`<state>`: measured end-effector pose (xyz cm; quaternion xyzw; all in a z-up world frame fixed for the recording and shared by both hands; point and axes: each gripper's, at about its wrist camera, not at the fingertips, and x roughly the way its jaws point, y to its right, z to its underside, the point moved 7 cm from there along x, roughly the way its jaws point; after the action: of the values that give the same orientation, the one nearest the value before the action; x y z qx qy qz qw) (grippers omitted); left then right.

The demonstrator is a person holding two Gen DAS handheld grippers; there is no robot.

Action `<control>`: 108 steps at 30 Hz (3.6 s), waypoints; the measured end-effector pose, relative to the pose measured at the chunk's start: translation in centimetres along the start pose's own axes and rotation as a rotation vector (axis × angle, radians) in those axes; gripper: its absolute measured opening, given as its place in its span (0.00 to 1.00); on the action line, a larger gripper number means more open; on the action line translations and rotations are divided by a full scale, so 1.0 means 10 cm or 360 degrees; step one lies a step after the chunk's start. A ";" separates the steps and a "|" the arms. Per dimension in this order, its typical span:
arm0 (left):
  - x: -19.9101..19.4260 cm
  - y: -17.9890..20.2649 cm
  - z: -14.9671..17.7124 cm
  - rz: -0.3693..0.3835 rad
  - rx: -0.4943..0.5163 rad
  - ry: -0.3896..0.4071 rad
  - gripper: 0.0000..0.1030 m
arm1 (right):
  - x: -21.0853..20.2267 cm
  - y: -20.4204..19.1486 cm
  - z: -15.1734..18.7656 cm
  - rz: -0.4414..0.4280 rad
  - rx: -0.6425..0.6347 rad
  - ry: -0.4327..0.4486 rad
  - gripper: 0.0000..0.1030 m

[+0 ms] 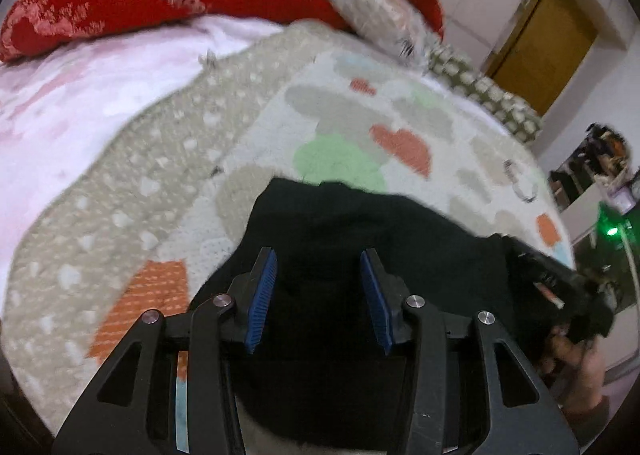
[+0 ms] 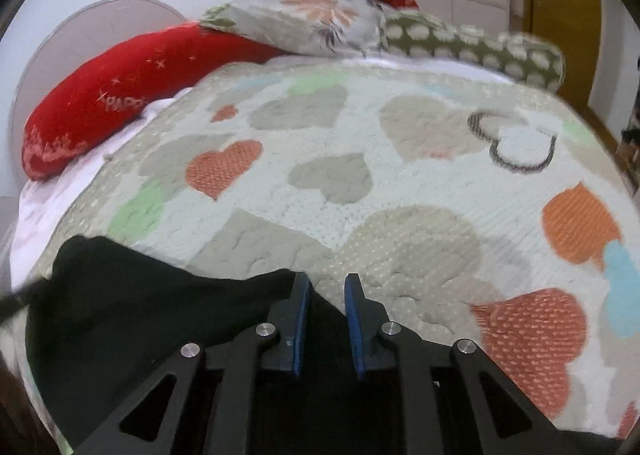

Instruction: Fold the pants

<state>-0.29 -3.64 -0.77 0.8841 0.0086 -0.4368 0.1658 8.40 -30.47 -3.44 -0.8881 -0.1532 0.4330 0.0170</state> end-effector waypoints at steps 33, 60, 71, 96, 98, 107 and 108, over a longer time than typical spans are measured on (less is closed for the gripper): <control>-0.19 0.16 0.37 -0.0109 0.0121 0.0022 0.46 | -0.80 -0.13 1.08 -0.0044 -0.0003 -0.0056 0.45; -0.39 0.78 0.62 0.0115 0.0279 -0.0007 0.46 | -2.21 1.38 1.83 0.0113 0.0541 0.0217 0.46; -0.14 1.58 0.83 0.0324 0.0496 -0.0167 0.46 | -2.07 1.67 1.81 0.0301 0.0480 0.0126 0.34; 0.26 1.97 0.95 0.0233 0.0637 -0.0212 0.48 | -1.99 1.43 1.85 0.0273 0.0364 0.0049 0.43; 0.27 1.99 0.92 0.0229 0.0628 -0.0221 0.48 | -1.92 1.49 1.86 0.0306 0.0365 0.0002 0.43; 0.16 2.27 1.00 0.0361 0.0748 -0.0248 0.48 | -2.09 1.56 1.98 0.0238 0.0486 0.0039 0.47; 0.16 2.32 1.00 0.0396 0.0763 -0.0259 0.48 | -2.11 1.57 2.00 0.0219 0.0496 0.0039 0.47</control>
<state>-3.29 -28.79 -0.97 0.8544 -0.2168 -0.4722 0.0044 -15.29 -53.52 -2.36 -0.8883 -0.0227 0.4408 0.1266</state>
